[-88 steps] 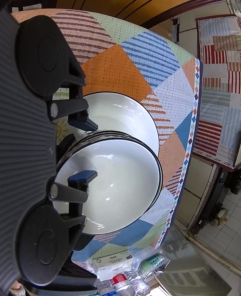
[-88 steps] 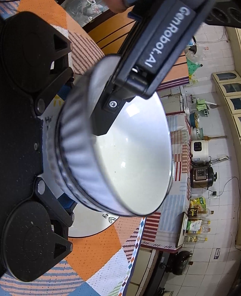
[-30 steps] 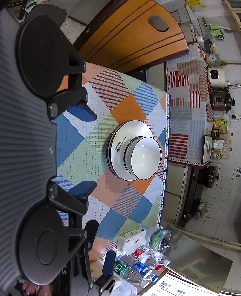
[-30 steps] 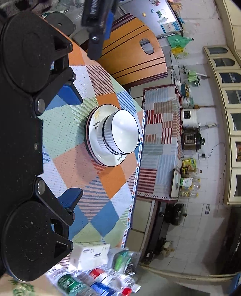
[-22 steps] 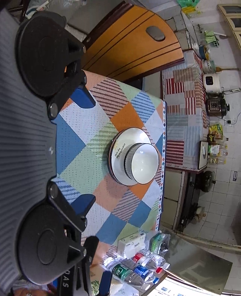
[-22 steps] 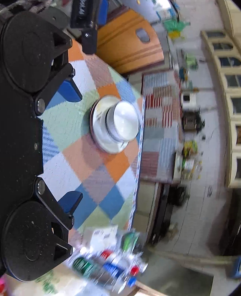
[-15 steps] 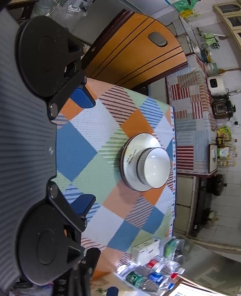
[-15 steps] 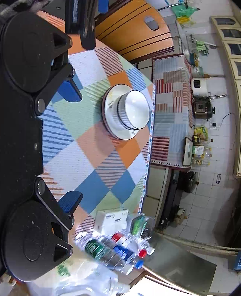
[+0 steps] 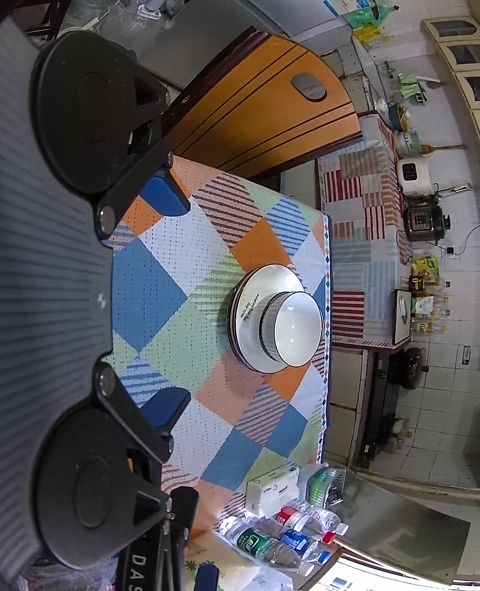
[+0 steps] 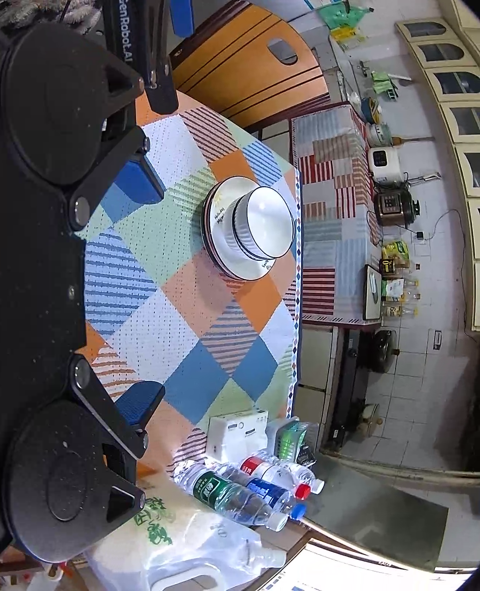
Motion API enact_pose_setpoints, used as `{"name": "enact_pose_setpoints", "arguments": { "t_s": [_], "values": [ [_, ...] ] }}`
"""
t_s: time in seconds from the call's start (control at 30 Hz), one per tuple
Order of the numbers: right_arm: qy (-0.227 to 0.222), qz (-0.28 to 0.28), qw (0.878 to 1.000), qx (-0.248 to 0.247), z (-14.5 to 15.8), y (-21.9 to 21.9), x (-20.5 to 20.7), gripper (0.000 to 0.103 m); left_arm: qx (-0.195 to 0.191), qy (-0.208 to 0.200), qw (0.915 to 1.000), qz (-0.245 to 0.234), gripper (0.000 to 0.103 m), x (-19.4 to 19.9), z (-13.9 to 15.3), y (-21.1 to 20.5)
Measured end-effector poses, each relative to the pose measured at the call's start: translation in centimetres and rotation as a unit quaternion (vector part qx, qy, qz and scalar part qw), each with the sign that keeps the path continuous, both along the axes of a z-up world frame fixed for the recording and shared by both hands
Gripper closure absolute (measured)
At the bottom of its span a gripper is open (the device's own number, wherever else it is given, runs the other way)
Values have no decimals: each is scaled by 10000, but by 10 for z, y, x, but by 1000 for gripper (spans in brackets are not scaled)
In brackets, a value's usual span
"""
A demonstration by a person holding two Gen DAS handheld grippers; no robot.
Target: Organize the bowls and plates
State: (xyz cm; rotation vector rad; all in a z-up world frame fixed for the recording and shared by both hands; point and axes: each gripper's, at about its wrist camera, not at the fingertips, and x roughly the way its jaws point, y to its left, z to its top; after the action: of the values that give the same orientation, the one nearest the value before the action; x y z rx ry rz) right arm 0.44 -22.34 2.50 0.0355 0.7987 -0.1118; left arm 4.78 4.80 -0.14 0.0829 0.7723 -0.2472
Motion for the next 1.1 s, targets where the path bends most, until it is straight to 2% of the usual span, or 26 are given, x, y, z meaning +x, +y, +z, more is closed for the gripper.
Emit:
{"name": "enact_pose_setpoints", "arguments": {
  "t_s": [0.2,0.43,0.77,1.1],
  "values": [
    [-11,-30,10000,37,0,-1,-2,0,72,-114,9999,11,3,-3,-1,-3],
    [-25,-79,10000,-33,3,-1,-5,0,114,64,9999,98,2,2,-3,-3],
    [-4,-168,9998,-53,0,-4,-4,0,117,-56,9998,159,2,-2,-1,2],
    [-5,-162,9998,-69,-1,-8,-6,0,124,-37,9999,5,2,-7,1,-8]
  ]
}}
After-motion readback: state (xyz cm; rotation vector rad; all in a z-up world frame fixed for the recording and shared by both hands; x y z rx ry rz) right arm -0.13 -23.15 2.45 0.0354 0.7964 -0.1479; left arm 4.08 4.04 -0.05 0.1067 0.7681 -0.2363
